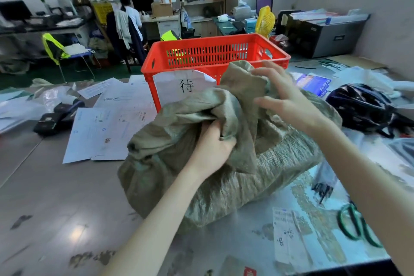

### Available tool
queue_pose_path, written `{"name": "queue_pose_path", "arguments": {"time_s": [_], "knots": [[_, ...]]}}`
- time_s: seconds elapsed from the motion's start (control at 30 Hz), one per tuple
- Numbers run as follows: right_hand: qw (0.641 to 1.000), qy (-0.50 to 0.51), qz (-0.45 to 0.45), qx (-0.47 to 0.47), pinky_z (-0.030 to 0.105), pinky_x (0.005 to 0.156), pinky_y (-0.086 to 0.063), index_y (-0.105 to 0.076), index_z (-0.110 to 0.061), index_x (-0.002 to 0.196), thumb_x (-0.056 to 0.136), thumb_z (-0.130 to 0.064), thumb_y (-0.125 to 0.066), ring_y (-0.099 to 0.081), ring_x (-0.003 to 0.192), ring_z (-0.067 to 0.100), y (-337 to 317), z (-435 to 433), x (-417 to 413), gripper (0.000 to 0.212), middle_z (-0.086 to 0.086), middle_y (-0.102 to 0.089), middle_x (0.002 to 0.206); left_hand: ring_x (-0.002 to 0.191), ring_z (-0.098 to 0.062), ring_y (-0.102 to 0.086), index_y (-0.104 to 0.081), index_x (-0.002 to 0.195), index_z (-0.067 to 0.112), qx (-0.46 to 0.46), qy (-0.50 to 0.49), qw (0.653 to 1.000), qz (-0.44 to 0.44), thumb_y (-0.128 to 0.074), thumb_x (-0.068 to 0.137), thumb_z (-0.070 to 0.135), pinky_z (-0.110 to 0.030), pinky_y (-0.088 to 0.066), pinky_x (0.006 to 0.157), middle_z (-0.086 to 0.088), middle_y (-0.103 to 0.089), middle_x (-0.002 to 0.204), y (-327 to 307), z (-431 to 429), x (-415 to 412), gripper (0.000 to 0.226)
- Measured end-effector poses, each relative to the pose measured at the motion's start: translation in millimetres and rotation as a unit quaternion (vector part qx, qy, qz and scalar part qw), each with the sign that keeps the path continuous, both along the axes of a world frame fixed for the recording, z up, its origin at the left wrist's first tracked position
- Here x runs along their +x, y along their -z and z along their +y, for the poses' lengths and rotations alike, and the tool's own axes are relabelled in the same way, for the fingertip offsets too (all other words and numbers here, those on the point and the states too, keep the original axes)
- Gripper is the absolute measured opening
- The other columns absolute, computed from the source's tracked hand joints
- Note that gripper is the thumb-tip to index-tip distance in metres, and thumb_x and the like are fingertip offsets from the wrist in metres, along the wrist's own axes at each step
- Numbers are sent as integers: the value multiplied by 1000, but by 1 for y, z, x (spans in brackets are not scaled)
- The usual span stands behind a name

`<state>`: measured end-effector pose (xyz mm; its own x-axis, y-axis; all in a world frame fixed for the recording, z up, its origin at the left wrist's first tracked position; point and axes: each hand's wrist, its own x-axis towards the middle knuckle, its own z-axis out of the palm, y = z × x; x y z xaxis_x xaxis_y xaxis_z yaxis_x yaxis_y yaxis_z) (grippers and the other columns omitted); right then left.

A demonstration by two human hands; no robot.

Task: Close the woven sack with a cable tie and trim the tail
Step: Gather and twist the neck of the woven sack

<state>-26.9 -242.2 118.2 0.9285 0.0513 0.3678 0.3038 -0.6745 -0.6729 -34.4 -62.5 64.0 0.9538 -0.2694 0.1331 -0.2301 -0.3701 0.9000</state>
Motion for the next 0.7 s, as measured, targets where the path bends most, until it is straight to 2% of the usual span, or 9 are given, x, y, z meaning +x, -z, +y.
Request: {"name": "queue_pose_path", "arguments": {"time_s": [0.1, 0.2, 0.27, 0.33, 0.4, 0.47, 0.53, 0.63, 0.7], "knots": [[998, -58, 10, 31, 40, 112, -27, -47, -31, 129, 78, -42, -59, -35, 130, 13, -4, 18, -10, 53, -9, -45, 136, 129, -22, -35, -56, 112, 8, 97, 26, 993, -58, -61, 87, 15, -14, -21, 93, -13, -45, 132, 0, -13, -12, 26], [994, -107, 32, -8, 35, 106, -34, -52, -32, 124, 75, -53, -65, -47, 114, 5, -7, 33, -18, 55, -18, -55, 113, 136, -24, -29, -52, 119, 12, 159, 62, 982, -80, -59, 86, 20, -30, -24, 111, -13, -42, 140, 4, -21, -19, 35], [990, -112, 13, -84, 34, 101, -34, -61, -26, 113, 75, -48, -71, -50, 98, 4, -5, 39, -18, 45, -20, -58, 96, 138, -26, -29, -49, 127, 12, 172, 81, 978, -91, -58, 84, 25, -38, -26, 114, -13, -43, 142, 6, -23, -20, 46], [988, -93, -26, -120, 28, 84, -37, -68, -16, 95, 78, -36, -72, -52, 81, 17, -4, 40, -15, 26, -7, -61, 77, 137, -25, -30, -49, 124, 11, 171, 96, 977, -86, -58, 81, 37, -38, -28, 112, -12, -44, 140, 10, -23, -23, 51], [989, -84, -44, -109, 17, 66, -36, -67, -11, 79, 80, -28, -71, -51, 66, 24, -2, 36, -12, 18, 8, -60, 64, 143, -18, -18, -41, 136, 17, 147, 121, 979, -76, -62, 81, 47, -37, -21, 117, -7, -32, 149, 16, -19, -26, 65], [994, -73, -43, -68, 15, 60, -36, -66, -11, 74, 82, -24, -70, -51, 60, 18, 0, 31, -12, 16, 6, -60, 61, 144, -5, -14, -33, 143, 28, 54, 143, 987, -50, -65, 79, 51, -31, -16, 119, 5, -26, 153, 18, -14, -33, 75], [996, -52, -55, -38, 21, 64, -39, -66, -12, 75, 82, -23, -69, -53, 63, 15, 1, 27, -13, 14, 4, -62, 63, 139, 2, -30, -40, 138, 34, -119, 173, 977, 41, -68, 76, 51, -29, -23, 117, 12, -41, 148, 17, -7, -39, 70], [997, -30, -69, -20, 24, 65, -40, -67, -16, 83, 84, -24, -68, -52, 63, 10, 4, 24, -18, 8, -1, -62, 66, 120, -9, -59, -62, 125, 20, -367, 173, 897, 177, -74, 70, 49, -25, -47, 97, 3, -66, 127, 17, 7, -42, 62], [997, -27, -62, -26, 25, 64, -40, -66, -19, 90, 85, -25, -66, -51, 62, 12, 8, 20, -24, 8, 2, -63, 67, 112, -13, -64, -64, 123, 20, -462, 109, 846, 243, -70, 64, 60, -24, -51, 88, -2, -69, 123, 18, 13, -40, 71]]}}
